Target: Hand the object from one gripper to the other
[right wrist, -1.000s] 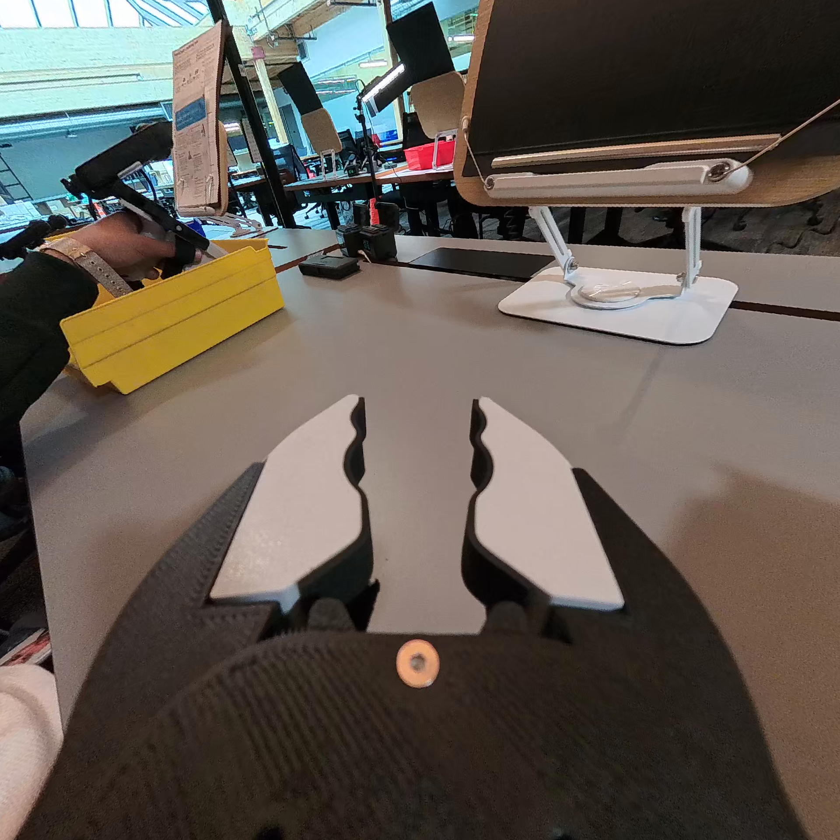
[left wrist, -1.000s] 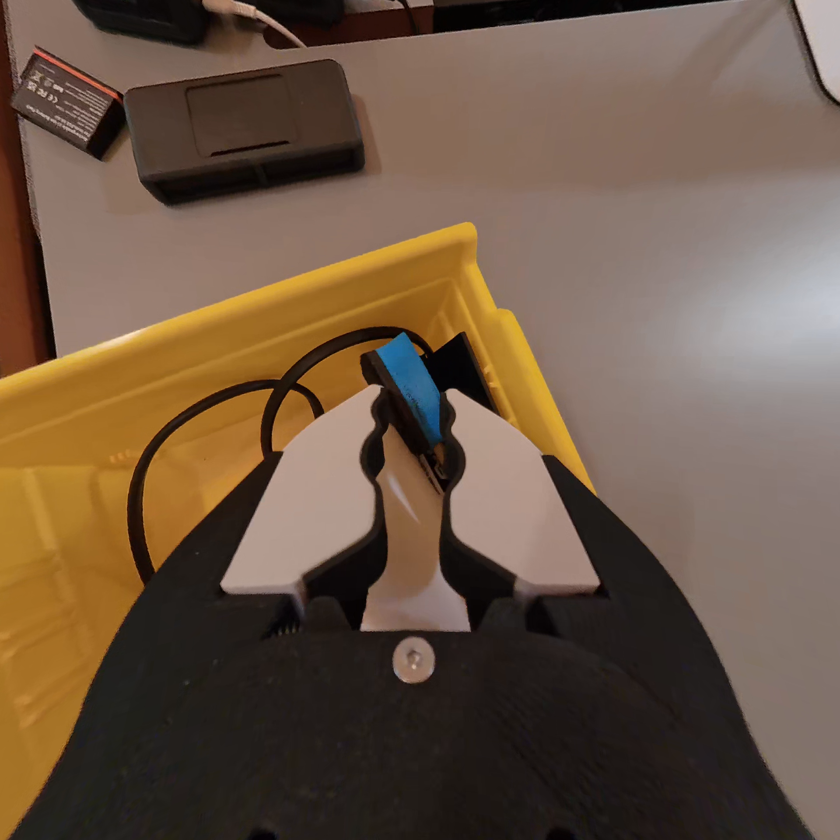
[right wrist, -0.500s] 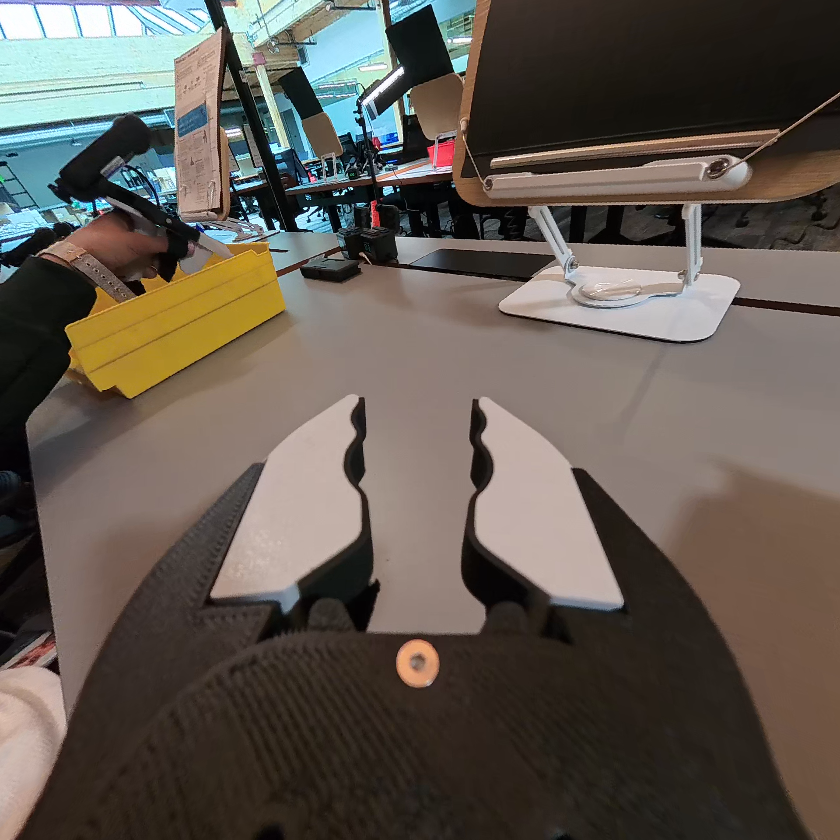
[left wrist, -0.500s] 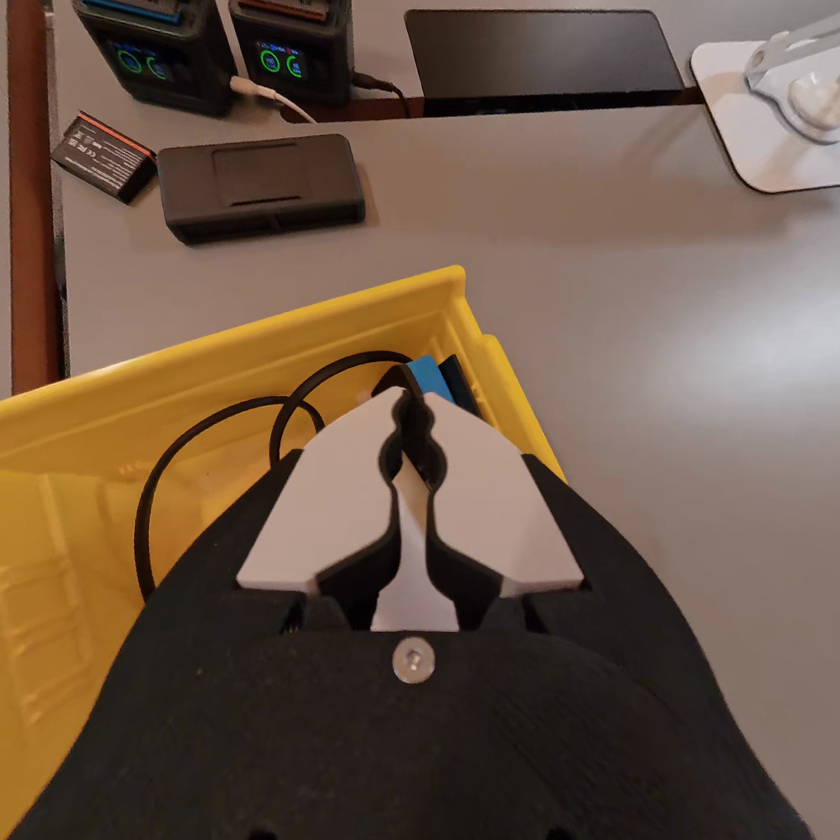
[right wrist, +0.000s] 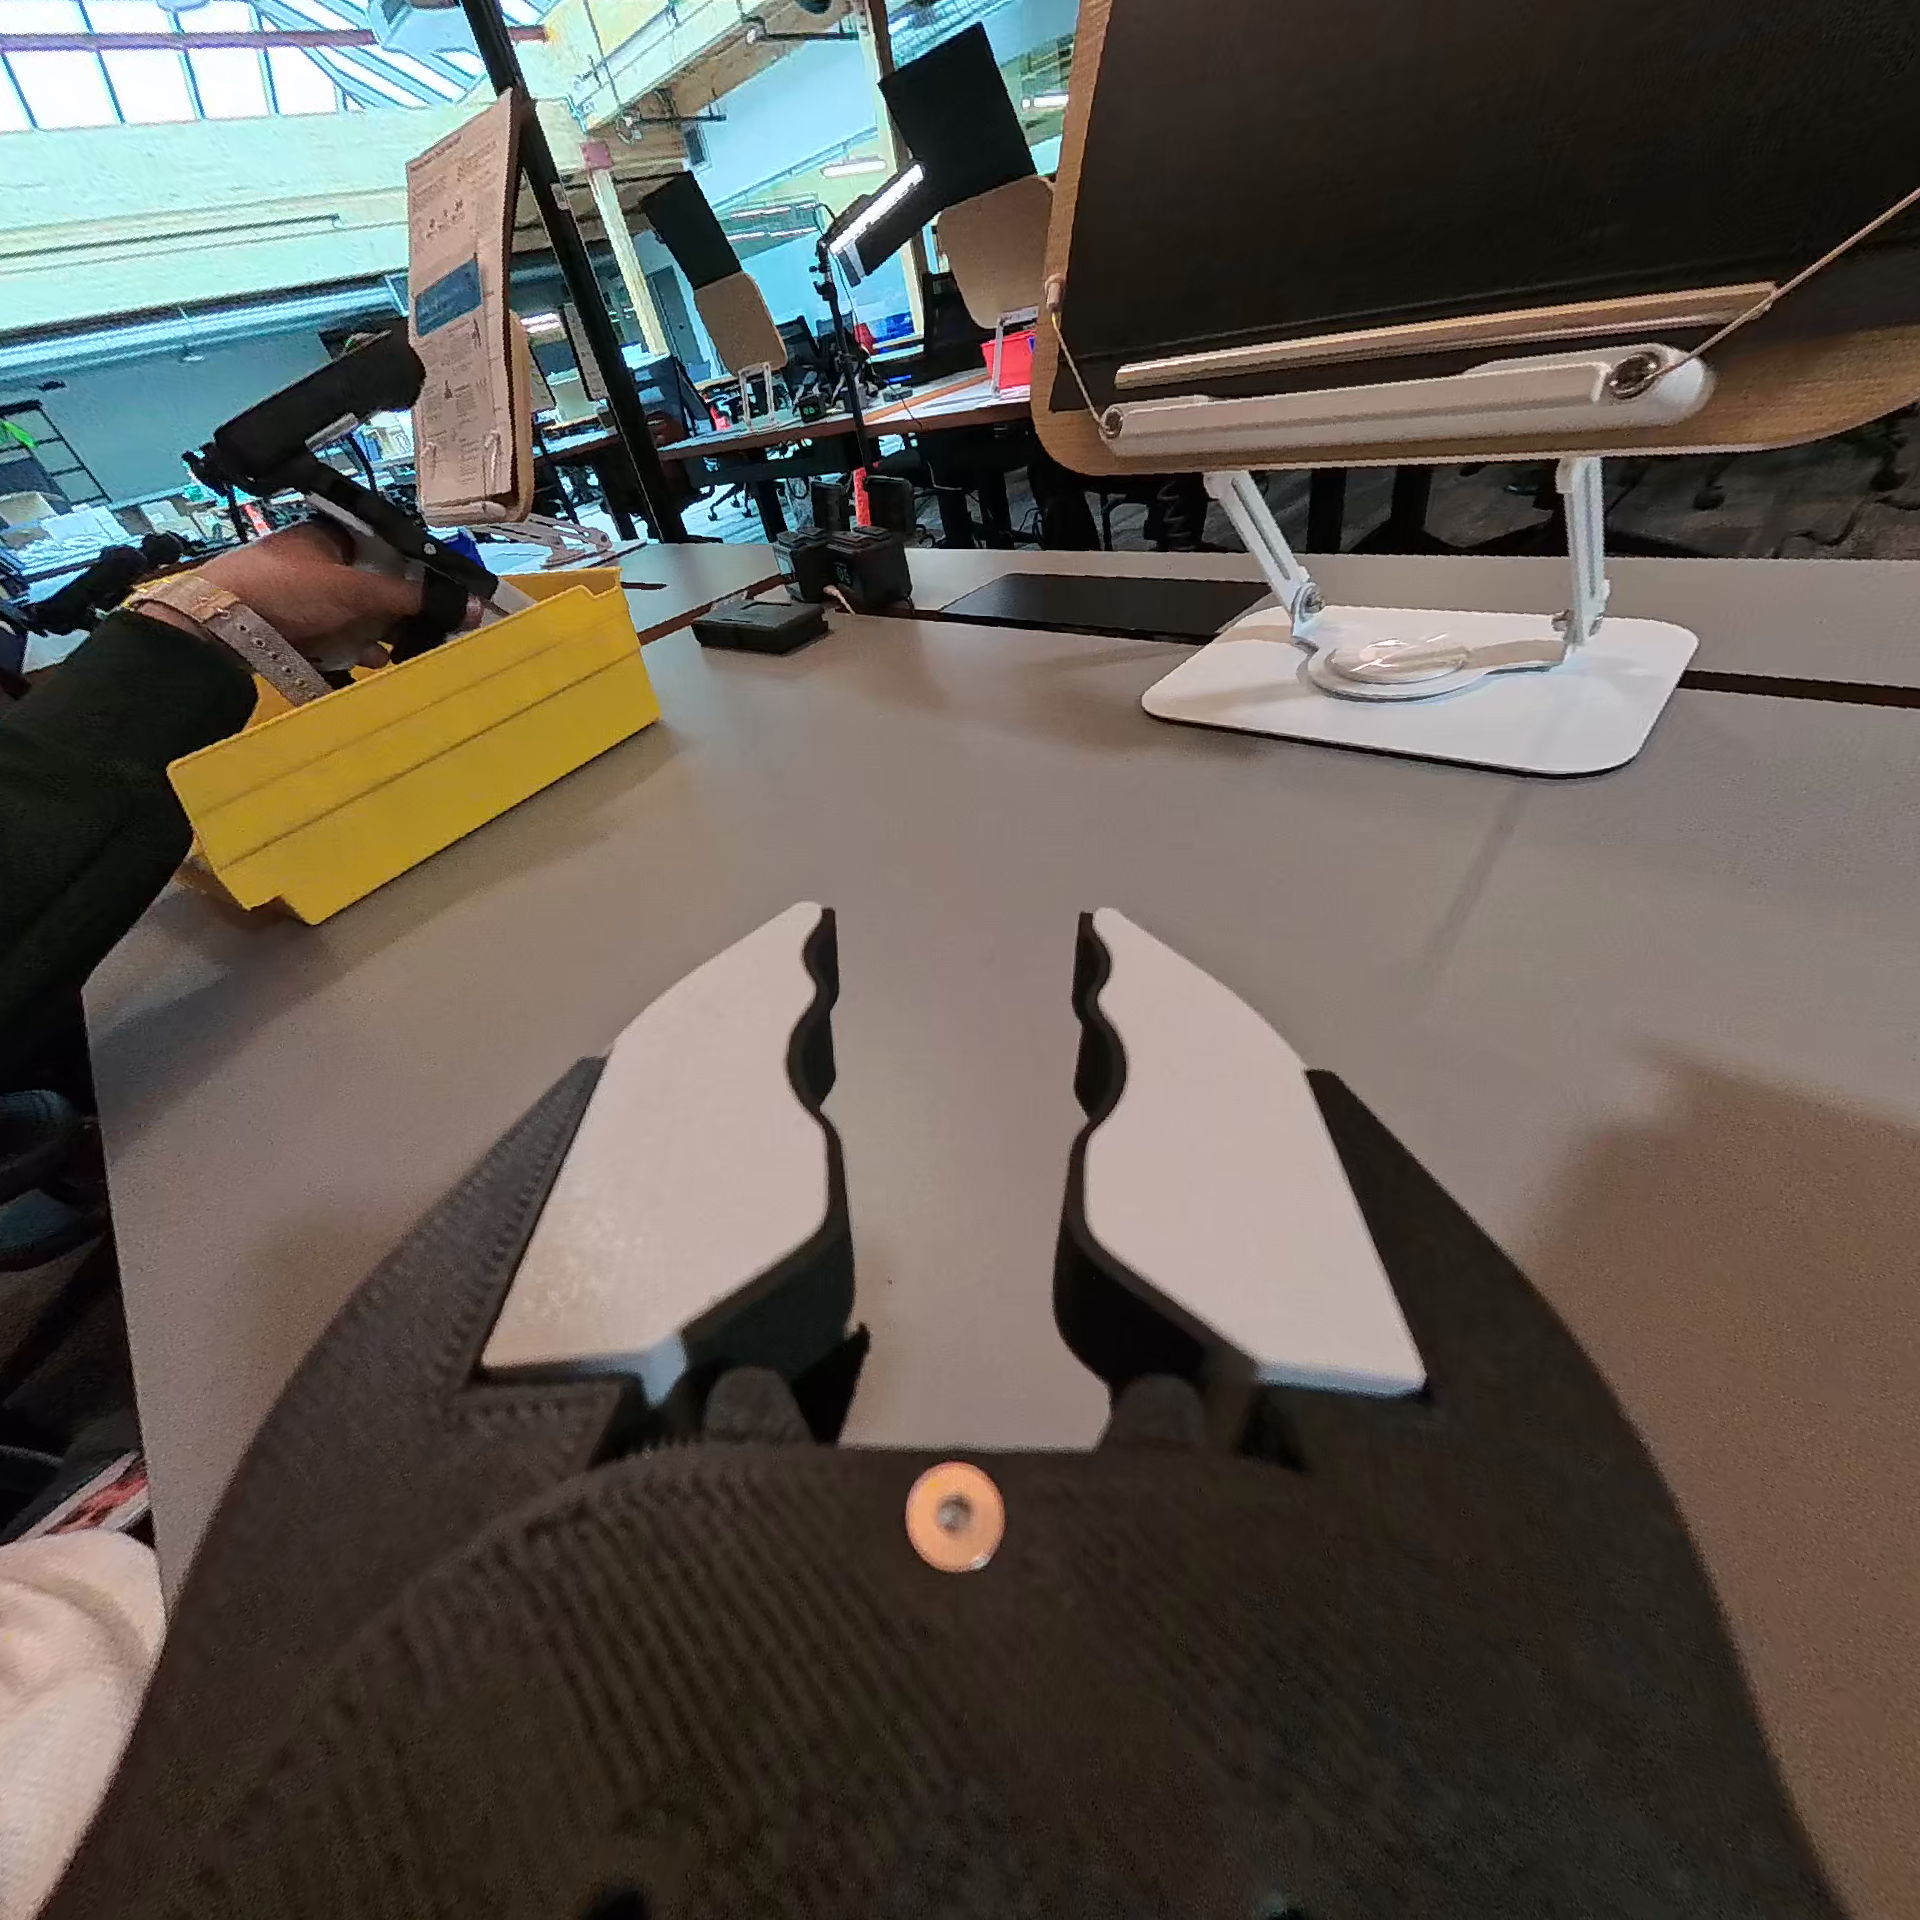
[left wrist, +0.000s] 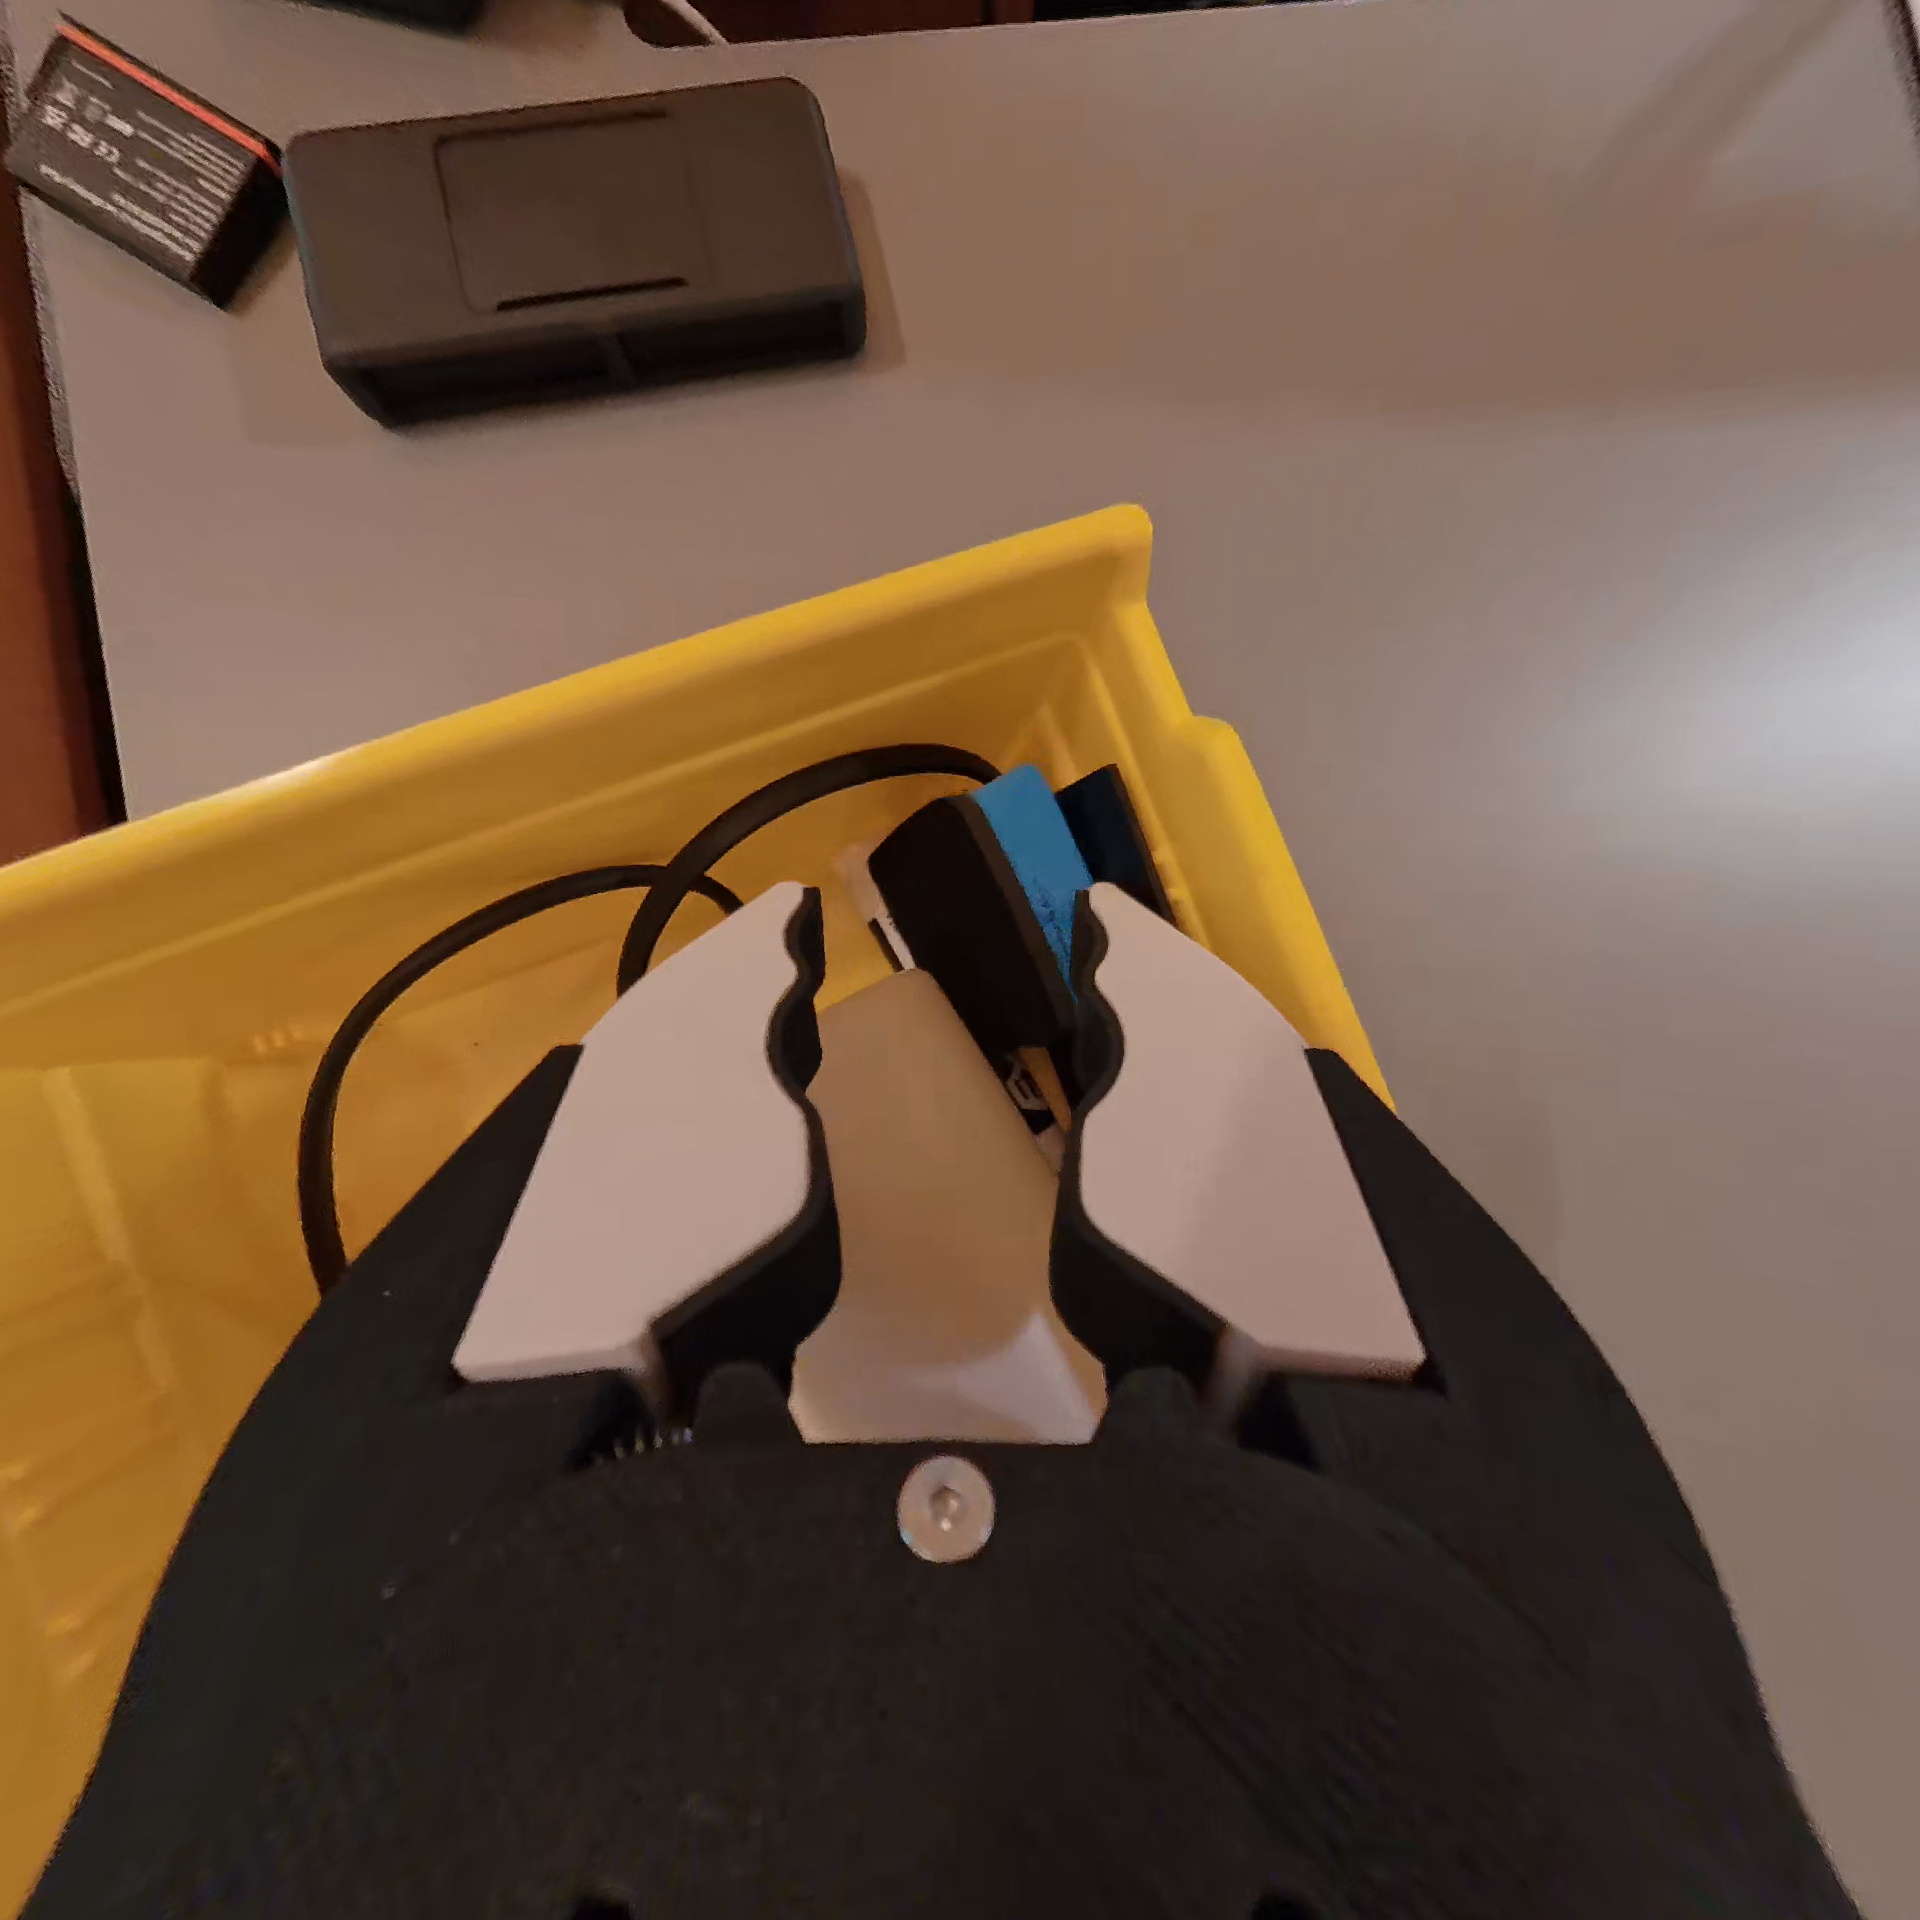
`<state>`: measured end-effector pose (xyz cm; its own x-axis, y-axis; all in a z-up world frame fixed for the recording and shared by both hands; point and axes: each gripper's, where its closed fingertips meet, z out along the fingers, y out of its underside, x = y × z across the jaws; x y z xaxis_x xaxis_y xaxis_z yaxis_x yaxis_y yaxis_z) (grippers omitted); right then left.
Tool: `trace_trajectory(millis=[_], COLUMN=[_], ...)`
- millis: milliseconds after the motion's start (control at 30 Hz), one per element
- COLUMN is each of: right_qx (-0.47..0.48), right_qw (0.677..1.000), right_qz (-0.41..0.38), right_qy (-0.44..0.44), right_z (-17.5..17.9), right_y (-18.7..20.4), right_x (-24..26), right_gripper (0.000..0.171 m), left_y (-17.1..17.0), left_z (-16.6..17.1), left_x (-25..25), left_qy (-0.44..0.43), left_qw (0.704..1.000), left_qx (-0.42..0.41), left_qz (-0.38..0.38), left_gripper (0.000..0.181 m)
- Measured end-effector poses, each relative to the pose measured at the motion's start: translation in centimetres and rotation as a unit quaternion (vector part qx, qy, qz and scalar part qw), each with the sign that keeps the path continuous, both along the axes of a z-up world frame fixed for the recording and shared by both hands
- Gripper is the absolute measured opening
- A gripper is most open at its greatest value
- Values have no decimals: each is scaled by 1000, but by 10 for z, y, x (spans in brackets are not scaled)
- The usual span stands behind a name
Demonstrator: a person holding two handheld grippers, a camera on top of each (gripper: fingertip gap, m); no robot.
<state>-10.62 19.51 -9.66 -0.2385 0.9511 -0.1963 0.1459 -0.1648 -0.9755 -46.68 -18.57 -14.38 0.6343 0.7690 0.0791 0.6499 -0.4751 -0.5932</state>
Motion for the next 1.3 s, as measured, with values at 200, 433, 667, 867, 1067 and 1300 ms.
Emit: trace_trajectory(millis=[200, 433, 667, 867, 1067, 1300], right_qx=[1, 1, -2, -1, -2, -2], right_qw=[1000, 1000, 1000, 1000, 1000, 1000], right_qz=[-1, -1, -1, -1, 0, 0], right_qy=[1, 3, 2, 2, 4, 4], right_z=[1, 2, 1, 1, 2, 3], right_y=[0, 0, 1, 0, 1, 1], right_x=[1, 1, 1, 1, 1, 2], right_gripper=[44, 44, 44, 44, 44, 43], left_y=[-12, -17, -12, -4, 1, 1], left_z=[9, 9, 18, 18, 12, -2], left_x=[-6, -5, -9, -7, -9, -11], left_qy=[33, 26, 36, 29, 26, 18], left_qw=[999, 999, 998, 998, 999, 1000], left_qx=[-27, -21, 25, 33, 25, -6], left_qz=[26, 31, 46, 33, 27, 21], left_gripper=[31, 21, 27, 35, 42, 54])
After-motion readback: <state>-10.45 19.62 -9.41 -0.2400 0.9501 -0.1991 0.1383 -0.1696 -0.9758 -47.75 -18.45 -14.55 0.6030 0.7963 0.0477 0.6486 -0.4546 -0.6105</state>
